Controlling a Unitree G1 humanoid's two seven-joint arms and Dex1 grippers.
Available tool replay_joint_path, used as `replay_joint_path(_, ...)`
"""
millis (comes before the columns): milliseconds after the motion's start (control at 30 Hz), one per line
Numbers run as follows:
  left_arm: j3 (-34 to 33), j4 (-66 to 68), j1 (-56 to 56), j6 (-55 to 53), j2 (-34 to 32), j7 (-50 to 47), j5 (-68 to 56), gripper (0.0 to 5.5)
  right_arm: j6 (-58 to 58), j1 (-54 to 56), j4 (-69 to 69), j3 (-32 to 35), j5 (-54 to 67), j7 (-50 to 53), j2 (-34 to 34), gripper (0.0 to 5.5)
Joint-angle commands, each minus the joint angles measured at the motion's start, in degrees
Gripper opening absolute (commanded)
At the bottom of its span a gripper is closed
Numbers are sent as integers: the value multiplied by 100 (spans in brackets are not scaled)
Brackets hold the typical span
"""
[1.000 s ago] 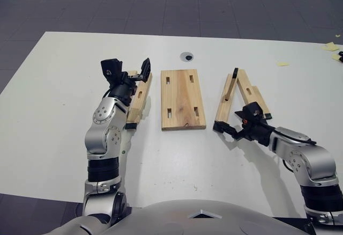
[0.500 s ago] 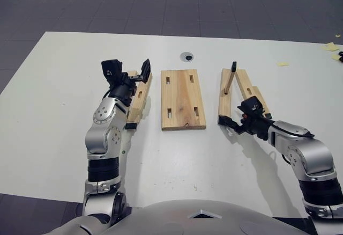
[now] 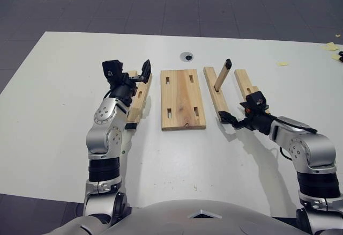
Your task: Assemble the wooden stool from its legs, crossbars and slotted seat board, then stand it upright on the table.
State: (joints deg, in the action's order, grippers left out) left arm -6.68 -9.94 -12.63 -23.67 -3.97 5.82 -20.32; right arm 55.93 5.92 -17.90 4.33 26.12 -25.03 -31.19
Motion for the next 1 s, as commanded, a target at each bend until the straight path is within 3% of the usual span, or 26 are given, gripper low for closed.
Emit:
replay_joint_path(33, 28, 25, 30, 25, 9, 26, 44, 540, 150, 159, -137, -101, 41, 57, 123, 539)
replay_joint_path(267, 22, 50, 31, 40, 23, 30, 64, 540, -13, -46, 47, -742, -518, 274, 132, 539)
replay_joint_path(867, 40, 52, 79, 55, 74, 9, 109, 540, -216, 81, 346, -894, -1044, 448, 269, 247)
replay_joint_path(1000, 47, 62, 90, 74, 92, -4, 123, 540, -279, 120, 404, -938, -1129, 405, 250, 212)
